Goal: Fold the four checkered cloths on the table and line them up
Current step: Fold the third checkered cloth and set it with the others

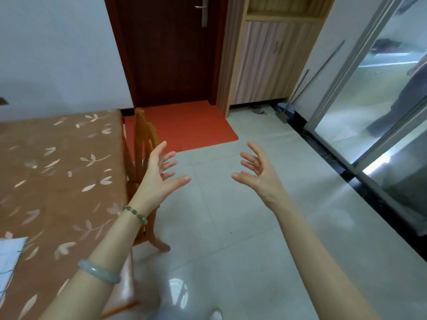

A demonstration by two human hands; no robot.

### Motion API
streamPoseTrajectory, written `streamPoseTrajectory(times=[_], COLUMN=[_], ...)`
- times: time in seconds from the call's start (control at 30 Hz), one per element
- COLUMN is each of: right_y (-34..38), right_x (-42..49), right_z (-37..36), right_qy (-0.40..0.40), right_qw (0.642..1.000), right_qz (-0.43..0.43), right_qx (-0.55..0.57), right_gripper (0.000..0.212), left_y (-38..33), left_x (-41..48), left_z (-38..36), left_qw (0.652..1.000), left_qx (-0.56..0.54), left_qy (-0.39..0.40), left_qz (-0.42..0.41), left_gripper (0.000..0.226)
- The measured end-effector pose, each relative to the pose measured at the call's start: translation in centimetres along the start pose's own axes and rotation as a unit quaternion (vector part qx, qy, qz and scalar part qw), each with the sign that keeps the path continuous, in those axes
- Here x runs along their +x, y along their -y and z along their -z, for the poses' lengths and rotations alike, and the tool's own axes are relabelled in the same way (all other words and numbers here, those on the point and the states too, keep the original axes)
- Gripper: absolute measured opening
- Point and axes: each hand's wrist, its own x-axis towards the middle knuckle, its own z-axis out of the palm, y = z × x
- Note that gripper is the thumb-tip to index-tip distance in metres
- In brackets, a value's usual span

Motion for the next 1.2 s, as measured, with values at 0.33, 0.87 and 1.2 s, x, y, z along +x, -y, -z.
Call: streamPoseTrajectory(times=[0.33,0.87,1.2], right_y=[-1.7,0.3,0.5], right_x=[8.6,40.1,57.2], right_z=[5.9,6.2,0.1], right_qy=[0.02,0.094,0.197], right_qw=[1.0,0.995,0.98], right_qz=[-0.002,0.043,0.036], right_qx=[0.013,0.006,0.018], right_gripper=[0.083,0.087,0.088], left_y=[0.0,1.4,3.8], left_x=[8.1,34.7,45.5], left_z=[-4.2,-2.2,3.5], left_qw=[0.999,0.993,0.975], left_qx=[0.036,0.019,0.007], left_qy=[-0.037,-0.115,-0.219], left_qz=[0.01,-0.011,0.017], left_gripper=[0.101,0.094,0.091])
